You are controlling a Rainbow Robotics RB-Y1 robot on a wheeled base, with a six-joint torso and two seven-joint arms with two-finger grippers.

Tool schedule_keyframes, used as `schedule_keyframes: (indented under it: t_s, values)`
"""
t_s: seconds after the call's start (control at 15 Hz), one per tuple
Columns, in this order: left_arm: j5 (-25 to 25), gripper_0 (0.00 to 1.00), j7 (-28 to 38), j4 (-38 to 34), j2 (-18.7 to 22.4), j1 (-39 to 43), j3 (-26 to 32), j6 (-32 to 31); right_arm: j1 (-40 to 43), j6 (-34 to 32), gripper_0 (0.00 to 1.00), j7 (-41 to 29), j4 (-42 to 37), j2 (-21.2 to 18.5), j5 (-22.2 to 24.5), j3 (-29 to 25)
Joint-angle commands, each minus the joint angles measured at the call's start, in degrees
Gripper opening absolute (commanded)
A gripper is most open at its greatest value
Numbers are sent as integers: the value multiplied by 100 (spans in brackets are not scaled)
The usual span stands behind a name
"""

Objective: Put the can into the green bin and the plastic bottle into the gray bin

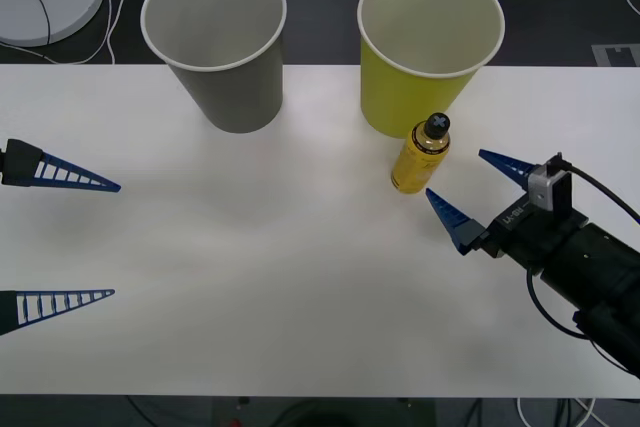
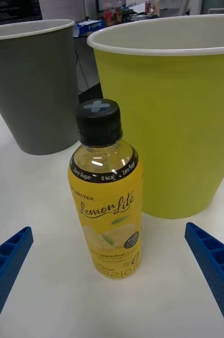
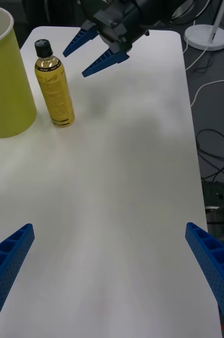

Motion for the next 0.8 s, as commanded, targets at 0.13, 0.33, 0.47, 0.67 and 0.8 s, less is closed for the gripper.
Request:
schedule_keyframes:
  t_s: [0.13,0.33,0.47,0.67,0.8]
  values:
    - [0,100,0,0,0,0,0,0,-269,184,100,44,192,46,9,214]
    - [0,100,0,0,0,0,0,0,-444,264,100,70,324,46,17,337]
    - [0,100,0,0,0,0,0,0,-576,360,100,87,411,46,17,451]
    - [0,100,0,0,0,0,0,0,-857,431,100,105,640,117,17,592]
    - [0,100,0,0,0,0,0,0,-1051,439,100,123,798,161,35,644]
